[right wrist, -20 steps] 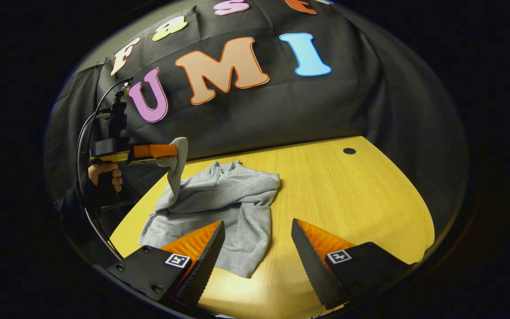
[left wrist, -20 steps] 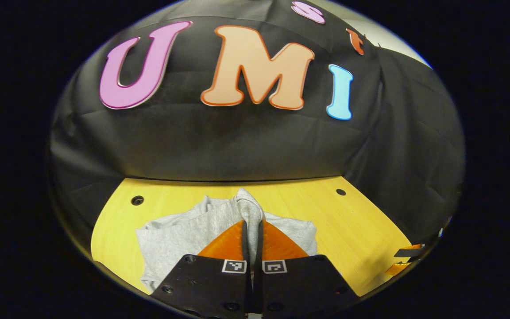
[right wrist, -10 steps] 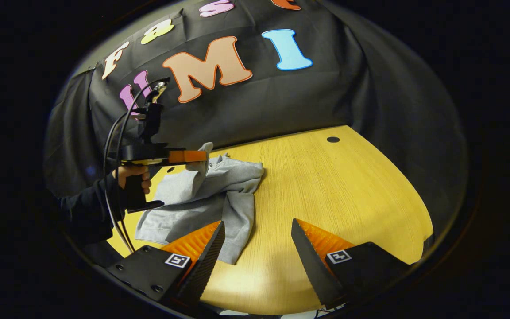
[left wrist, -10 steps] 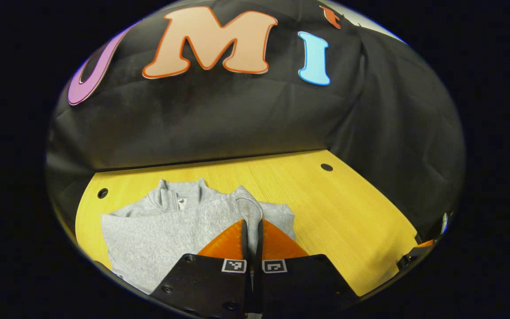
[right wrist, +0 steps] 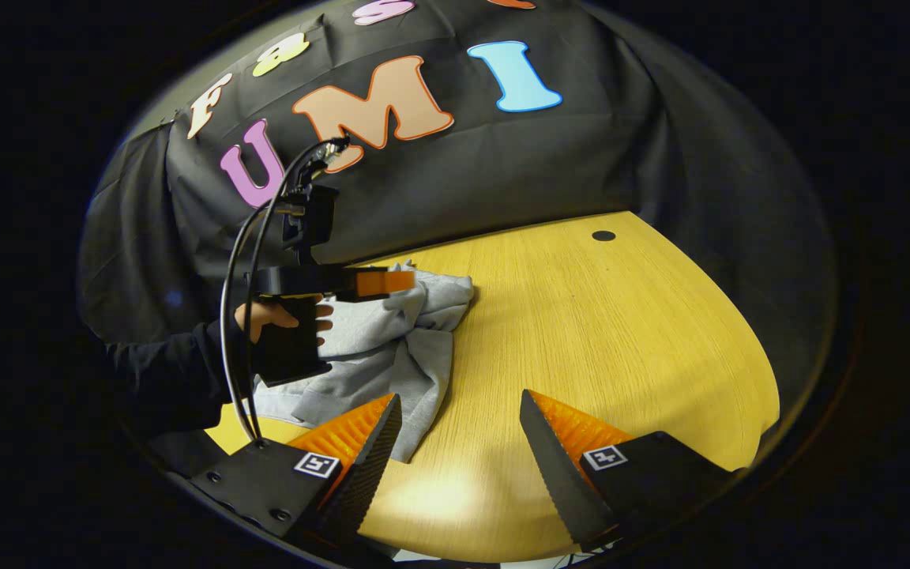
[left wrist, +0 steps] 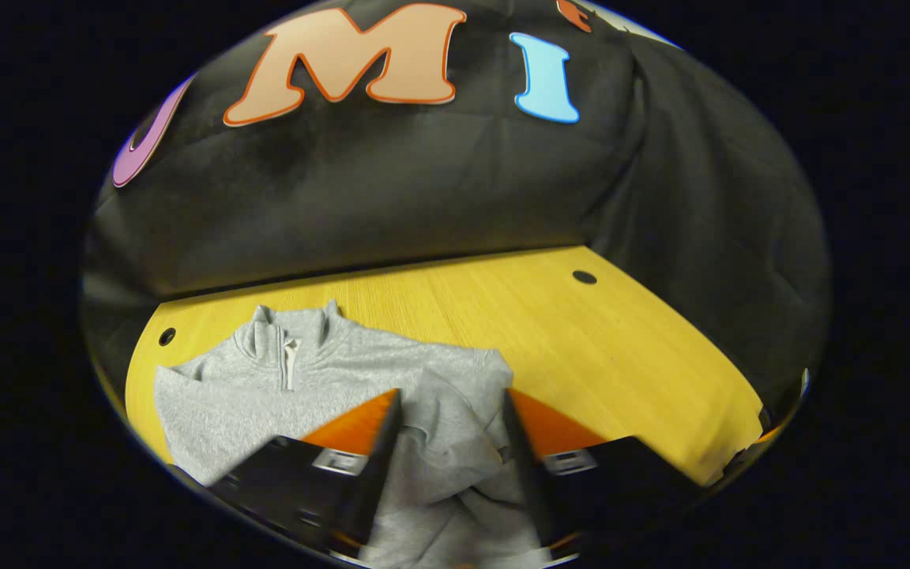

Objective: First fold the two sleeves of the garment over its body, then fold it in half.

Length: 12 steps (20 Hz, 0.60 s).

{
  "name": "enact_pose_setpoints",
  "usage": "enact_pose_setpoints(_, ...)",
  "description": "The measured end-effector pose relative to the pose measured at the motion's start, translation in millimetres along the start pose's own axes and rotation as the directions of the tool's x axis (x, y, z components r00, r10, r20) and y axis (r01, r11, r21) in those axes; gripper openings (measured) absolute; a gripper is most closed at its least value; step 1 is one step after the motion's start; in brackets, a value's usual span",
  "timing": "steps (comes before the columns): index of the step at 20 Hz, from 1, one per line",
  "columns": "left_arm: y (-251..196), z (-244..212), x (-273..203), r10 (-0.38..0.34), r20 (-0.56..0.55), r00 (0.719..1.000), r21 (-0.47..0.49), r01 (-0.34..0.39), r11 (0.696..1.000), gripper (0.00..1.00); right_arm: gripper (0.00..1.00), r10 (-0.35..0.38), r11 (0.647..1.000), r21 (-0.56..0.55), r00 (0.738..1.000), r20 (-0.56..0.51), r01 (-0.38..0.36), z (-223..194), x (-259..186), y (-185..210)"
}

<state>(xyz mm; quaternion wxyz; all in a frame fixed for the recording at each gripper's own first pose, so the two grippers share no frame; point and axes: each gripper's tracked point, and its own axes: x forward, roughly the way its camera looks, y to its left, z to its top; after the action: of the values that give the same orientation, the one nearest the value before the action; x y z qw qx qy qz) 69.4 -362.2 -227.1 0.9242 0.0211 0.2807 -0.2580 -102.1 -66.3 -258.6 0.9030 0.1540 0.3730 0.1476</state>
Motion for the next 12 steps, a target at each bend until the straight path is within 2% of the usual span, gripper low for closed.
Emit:
enact_pose_setpoints(1, 6, 7, -10, 0.028, 0.027, 0.999, 0.012, -0.028, 1.0, 0.94, 0.96, 0.019, 1.0, -0.007, 1.0, -0.006, -0.019, 1, 4, 3)
enact_pose_setpoints(2, 12, 13, -18, 0.05, 0.051, 0.997, 0.017, -0.051, 0.999, 0.94, 0.96, 0.036, 0.999, -0.019, 0.999, -0.009, -0.036, 2, 8, 5)
enact_pose_setpoints(3, 19, 19, -28, 0.07, 0.073, 0.995, 0.013, -0.072, 0.997, 0.99, 0.91, 0.049, 0.998, -0.034, 0.999, -0.008, -0.05, 4, 11, 8)
enact_pose_setpoints(4, 25, 22, -38, 0.091, 0.089, 0.992, 0.001, -0.091, 0.996, 0.99, 0.96, 0.064, 0.997, -0.048, 0.998, -0.007, -0.064, 7, 15, 12)
enact_pose_setpoints(8, 74, 18, -85, 0.188, 0.112, 0.976, -0.049, -0.184, 0.982, 0.97, 0.96, 0.108, 0.99, -0.095, 0.994, -0.013, -0.109, 10, 33, 31)
enact_pose_setpoints(12, 137, -4, -137, 0.287, 0.109, 0.952, -0.076, -0.28, 0.957, 0.97, 0.96, 0.075, 0.994, -0.084, 0.997, -0.013, -0.076, 9, 52, 44)
